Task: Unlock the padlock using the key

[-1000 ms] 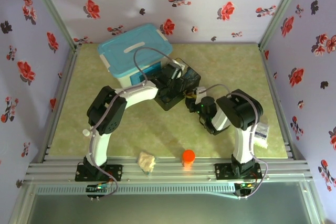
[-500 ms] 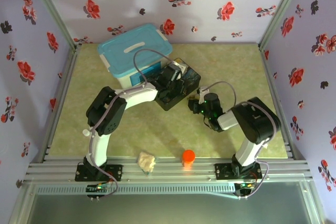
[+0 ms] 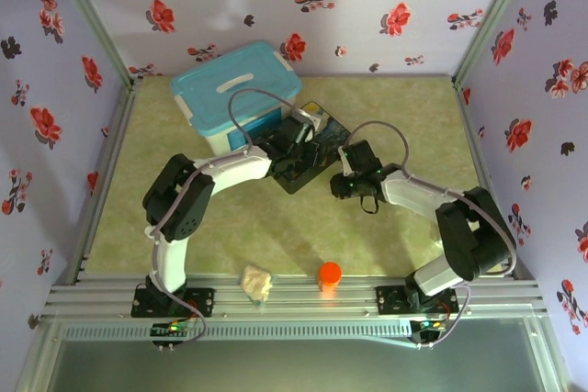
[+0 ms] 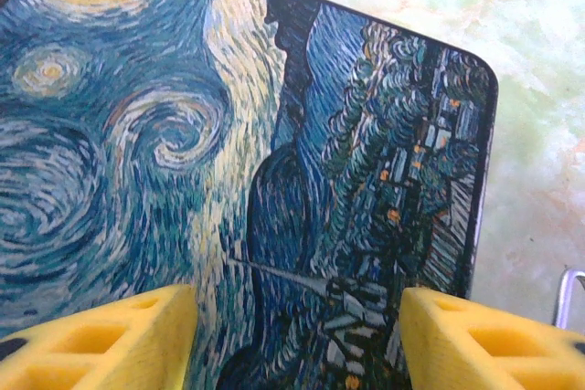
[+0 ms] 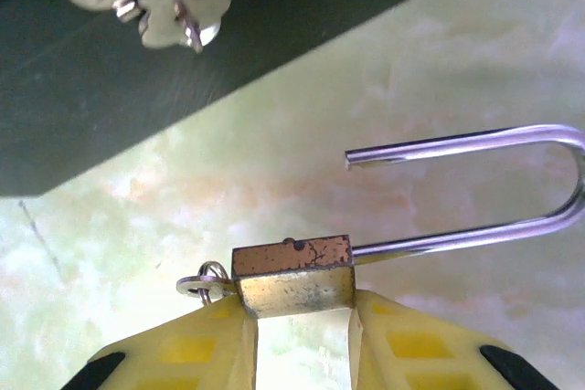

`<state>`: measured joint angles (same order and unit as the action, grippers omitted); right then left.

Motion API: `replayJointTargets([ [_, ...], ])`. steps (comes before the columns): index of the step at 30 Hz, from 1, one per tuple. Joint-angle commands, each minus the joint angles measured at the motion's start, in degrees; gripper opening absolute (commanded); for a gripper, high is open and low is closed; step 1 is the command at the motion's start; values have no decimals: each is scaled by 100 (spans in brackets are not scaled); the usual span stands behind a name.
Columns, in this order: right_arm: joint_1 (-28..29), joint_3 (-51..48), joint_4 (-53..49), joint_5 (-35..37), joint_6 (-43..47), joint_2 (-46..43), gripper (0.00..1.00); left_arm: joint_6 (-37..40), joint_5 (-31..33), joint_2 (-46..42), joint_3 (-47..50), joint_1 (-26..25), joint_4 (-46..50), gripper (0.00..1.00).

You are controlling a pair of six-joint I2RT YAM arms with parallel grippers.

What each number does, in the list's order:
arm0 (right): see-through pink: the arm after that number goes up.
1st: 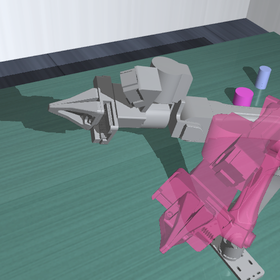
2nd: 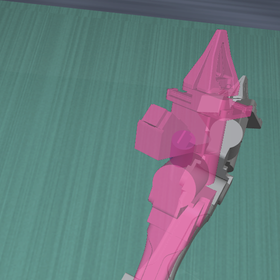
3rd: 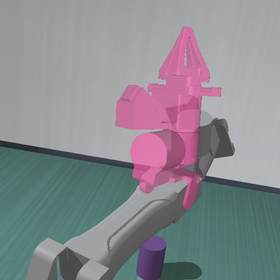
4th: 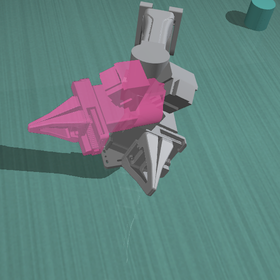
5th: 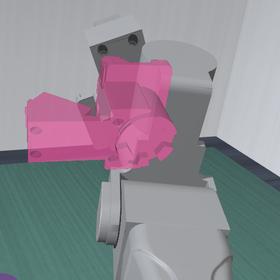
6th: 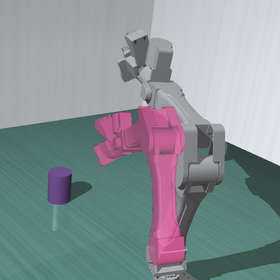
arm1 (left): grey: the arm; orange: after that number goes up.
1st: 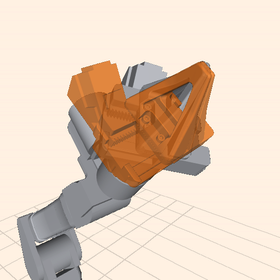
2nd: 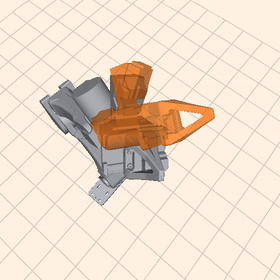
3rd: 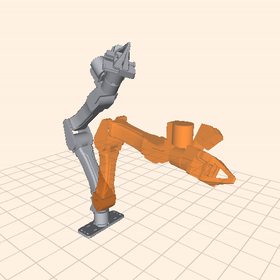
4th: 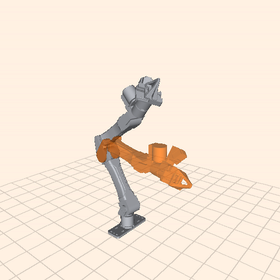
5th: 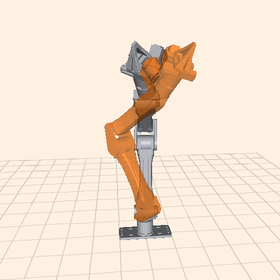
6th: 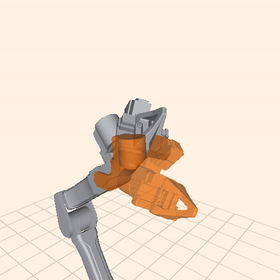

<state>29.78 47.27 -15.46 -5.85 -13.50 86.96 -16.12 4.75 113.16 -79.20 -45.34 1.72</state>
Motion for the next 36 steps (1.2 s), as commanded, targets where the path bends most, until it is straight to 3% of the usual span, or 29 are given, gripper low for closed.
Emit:
replayJointTargets([
  [1, 114, 721, -1688, 101, 292, 233, 28, -326, -317, -27, 374, 65, 1281, 61],
  [10, -113, 1509, -3539, 1091, 1455, 1053, 30, -356, -685, -749, 527, 104, 1148, 62],
  [20, -300, 1501, -4103, 1509, 2858, 1174, 32, -401, -773, -1763, 997, 104, 1145, 63],
  [23, -419, 1435, -4088, 1658, 3167, 1082, 40, -470, -799, -2086, 1254, 104, 1060, 63],
  [28, -533, 1572, -3986, 1657, 3212, 1093, 51, -517, -800, -2483, 1627, 130, 993, 64],
  [31, -535, 1863, -4017, 1747, 2665, 999, 53, -568, -788, -2673, 1820, 164, 1075, 65],
  [36, -516, 1531, -3406, 365, 1273, 263, 60, -873, -796, -3369, 2356, 192, 1007, 66],
])
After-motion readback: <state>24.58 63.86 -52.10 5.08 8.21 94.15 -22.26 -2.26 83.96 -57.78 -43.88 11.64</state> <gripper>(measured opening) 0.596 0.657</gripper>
